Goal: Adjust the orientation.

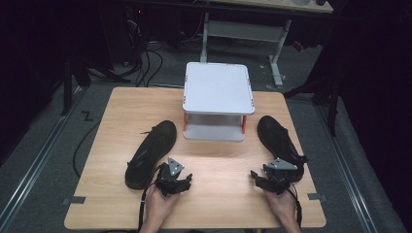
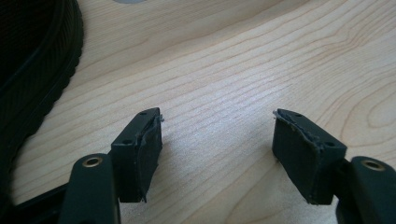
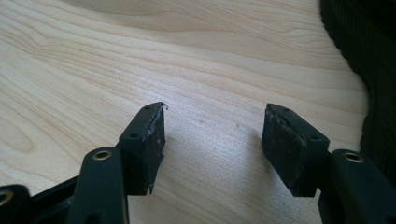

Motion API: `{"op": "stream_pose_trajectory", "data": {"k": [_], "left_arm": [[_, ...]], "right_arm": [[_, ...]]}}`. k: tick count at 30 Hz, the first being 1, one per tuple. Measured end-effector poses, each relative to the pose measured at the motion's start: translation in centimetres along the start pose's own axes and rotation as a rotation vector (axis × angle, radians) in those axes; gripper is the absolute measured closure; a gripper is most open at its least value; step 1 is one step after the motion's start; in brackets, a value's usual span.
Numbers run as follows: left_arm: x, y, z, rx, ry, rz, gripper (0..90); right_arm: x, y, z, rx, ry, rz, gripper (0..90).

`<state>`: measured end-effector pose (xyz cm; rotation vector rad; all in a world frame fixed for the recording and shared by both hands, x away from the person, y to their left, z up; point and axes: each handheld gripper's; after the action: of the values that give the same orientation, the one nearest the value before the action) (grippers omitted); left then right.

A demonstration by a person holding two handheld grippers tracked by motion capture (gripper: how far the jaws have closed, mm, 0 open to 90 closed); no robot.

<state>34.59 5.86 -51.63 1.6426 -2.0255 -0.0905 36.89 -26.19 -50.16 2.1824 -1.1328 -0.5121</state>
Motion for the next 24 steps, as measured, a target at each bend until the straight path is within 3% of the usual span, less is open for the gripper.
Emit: {"op": "stream_pose_trajectory", "data": {"k": [16,20,24], "left_arm": [[0.2,0.3,-0.3,-0.043,-0.004,0.012,37.7],[0.4,1.0,-0.5,-0.064,0.016,0.031,38.8],[0.7,2.3,-0.9,-0.060,0.002,0.051,38.9]], "right_arm": [[0.0,0.0,0.0,-0.005,0.002,-0.008,37.0],[0.0,0.0,0.0,-0.004,0.004,-0.010,36.5],[0.0,0.0,0.0,-0.005,0.008,-0.012,35.9]]}}
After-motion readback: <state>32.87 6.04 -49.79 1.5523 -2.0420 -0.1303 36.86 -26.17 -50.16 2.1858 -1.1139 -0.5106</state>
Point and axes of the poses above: each handheld gripper's, and its own axes: y roughly backward along the jaws, z roughly out of its underside, x roughly to its right, and after that the axes turned 6 degrees about -z, right-handed
